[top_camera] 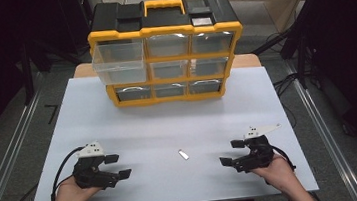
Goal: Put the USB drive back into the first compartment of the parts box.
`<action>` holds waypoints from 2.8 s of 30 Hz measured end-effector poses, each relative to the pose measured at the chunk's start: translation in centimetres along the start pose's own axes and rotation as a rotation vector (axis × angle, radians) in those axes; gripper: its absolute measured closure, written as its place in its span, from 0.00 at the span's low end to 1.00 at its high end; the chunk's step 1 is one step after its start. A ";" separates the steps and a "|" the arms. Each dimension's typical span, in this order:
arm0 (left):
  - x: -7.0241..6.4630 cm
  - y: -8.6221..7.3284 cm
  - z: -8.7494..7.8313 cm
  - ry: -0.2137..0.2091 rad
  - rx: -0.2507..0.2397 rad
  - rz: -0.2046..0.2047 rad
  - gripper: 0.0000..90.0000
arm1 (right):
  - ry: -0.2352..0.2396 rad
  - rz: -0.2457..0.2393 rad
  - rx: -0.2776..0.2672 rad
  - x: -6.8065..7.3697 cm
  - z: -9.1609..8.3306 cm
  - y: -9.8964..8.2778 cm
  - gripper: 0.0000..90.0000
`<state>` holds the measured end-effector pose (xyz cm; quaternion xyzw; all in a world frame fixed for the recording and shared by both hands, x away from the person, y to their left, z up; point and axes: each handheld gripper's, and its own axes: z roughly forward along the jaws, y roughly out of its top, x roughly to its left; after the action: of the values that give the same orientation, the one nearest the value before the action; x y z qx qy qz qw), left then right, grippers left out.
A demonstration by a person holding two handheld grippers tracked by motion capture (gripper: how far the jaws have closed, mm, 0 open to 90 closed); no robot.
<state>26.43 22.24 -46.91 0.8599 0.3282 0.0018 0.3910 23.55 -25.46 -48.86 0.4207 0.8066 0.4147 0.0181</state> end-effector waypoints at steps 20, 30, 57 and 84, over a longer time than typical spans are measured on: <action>0.2 -0.1 -0.1 -0.009 -0.005 -0.006 0.27 | 0.050 -0.055 -0.004 0.5 0.5 4.4 0.14; 0.2 0.0 -0.1 -0.014 -0.022 -0.015 0.27 | 0.077 -0.086 0.020 1.1 1.9 6.2 0.14; 0.3 0.0 0.0 -0.012 -0.014 -0.014 0.27 | 0.084 -0.095 0.082 1.9 6.7 9.3 0.15; 0.2 0.1 -0.2 -0.012 -0.013 -0.005 0.27 | 0.000 -0.056 0.149 3.6 9.1 8.2 0.22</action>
<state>26.58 22.48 -46.78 0.8564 0.3282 -0.0024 0.3985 30.09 -14.57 -48.10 0.3983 0.8467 0.3528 -0.0021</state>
